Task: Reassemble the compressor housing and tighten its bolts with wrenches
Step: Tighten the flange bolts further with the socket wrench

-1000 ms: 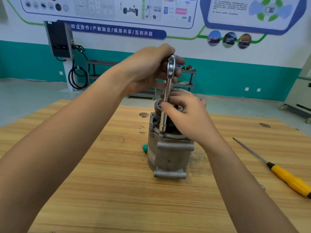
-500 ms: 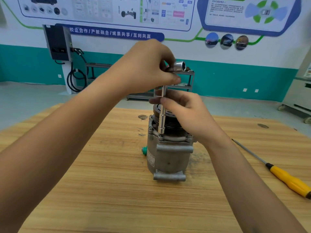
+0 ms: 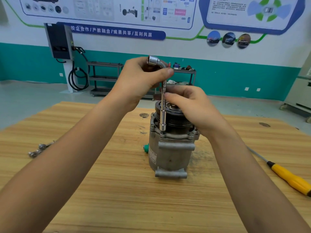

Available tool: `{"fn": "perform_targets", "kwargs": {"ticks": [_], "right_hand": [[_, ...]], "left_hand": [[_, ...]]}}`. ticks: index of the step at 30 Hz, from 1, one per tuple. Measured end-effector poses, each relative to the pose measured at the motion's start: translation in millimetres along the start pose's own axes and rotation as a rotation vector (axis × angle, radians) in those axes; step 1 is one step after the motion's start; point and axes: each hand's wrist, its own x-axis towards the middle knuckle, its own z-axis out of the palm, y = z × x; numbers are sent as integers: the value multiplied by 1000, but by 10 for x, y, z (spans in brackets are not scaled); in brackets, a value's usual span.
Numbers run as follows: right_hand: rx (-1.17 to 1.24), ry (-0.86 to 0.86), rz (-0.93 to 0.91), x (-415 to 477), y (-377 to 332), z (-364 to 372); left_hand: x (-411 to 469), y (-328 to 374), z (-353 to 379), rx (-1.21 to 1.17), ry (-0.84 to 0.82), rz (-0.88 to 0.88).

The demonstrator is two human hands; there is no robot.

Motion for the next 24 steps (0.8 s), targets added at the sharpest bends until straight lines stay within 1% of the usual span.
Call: {"fn": "perform_targets", "kwargs": {"ticks": [2,3,5,7,9,11,13,15,17,19,21,24], "right_hand": [[-62,-8,-20,4,4,-25],[-90,16,-36,0,5,-25],[-142,121,-71,-10,19,-8],[-250,253,-111,-7,52,14],[-330,319,-133,-10,66,47],[-329,297,-135,-26,69,74],[-355,234,-110,-35,51,65],[-302,129,-89,-45,34,31],[-116,11,-63,-58,18,5],[-72,-32,-63,-66,30,-6],[-151,2,-87,-59,42,8],[-362,202,-141,-37,39,66]], "left_hand": [[2,-2,0,-50,-37,-18],[0,-2,8,-80,-48,-36],[-5,-16,33,-115,-30,-80],[-40,-35,72,-46,-5,-71],[-86,-34,116,101,-10,10],[-107,3,118,268,-27,126],[-93,51,86,338,-74,163],[-87,92,54,314,-114,134],[-103,108,49,282,-124,121],[-108,71,34,220,-125,103],[-96,18,4,131,-110,79],[-88,-65,1,92,-67,70]]}}
